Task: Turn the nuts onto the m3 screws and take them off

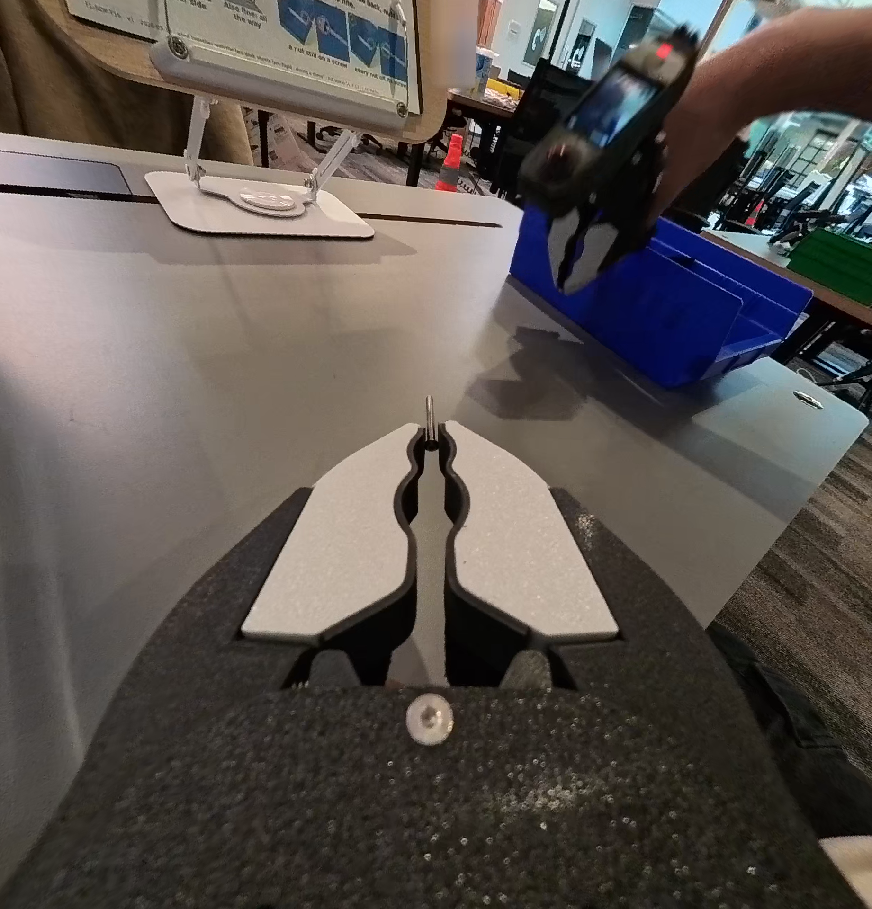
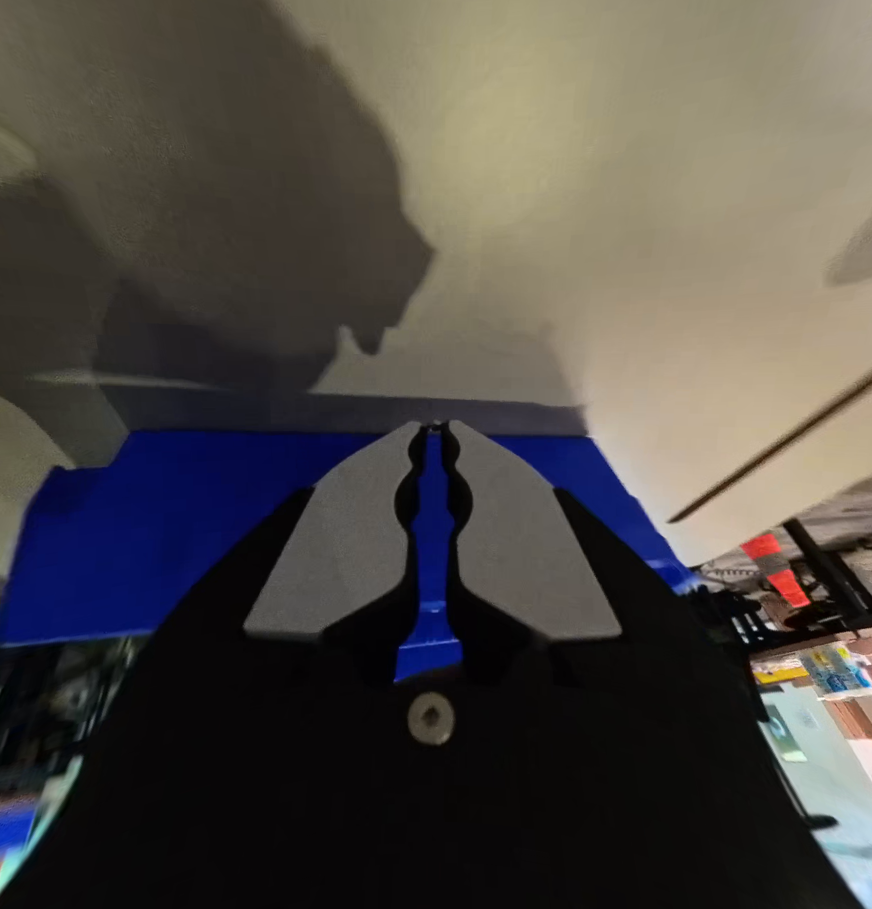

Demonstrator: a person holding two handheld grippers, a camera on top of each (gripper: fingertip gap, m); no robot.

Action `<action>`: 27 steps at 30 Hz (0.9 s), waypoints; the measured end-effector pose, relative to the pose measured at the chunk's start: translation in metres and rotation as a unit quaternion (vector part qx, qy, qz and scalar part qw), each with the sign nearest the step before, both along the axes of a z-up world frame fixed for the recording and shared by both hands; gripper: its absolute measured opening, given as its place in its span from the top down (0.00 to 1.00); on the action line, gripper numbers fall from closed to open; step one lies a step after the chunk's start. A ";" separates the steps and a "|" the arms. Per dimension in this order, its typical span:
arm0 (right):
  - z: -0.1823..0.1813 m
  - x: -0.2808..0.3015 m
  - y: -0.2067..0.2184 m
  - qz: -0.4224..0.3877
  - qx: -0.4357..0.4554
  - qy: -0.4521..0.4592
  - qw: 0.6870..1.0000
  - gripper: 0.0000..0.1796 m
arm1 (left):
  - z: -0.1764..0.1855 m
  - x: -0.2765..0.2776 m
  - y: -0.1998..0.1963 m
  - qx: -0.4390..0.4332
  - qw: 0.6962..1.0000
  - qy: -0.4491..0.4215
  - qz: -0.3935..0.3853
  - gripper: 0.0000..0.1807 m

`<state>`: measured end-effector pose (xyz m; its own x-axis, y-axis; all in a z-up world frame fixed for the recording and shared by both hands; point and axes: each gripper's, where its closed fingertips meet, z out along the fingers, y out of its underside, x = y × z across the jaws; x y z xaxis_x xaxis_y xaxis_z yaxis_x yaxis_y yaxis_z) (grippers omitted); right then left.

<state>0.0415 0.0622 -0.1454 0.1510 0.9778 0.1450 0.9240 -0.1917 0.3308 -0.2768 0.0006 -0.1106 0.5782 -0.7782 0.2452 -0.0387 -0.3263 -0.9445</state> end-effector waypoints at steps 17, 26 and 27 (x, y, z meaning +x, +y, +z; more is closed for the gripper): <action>0.085 -0.157 -0.087 -0.325 0.606 0.443 0.575 0.97 | 0.011 -0.024 0.014 0.051 0.992 -0.004 0.118 0.98; 0.072 -0.162 -0.115 -0.344 0.615 0.474 0.527 0.97 | 0.012 -0.023 0.012 0.085 0.986 0.026 0.140 0.98; 0.079 -0.150 -0.119 -0.345 0.622 0.465 0.527 0.97 | 0.012 -0.022 0.012 0.087 0.986 0.028 0.140 0.98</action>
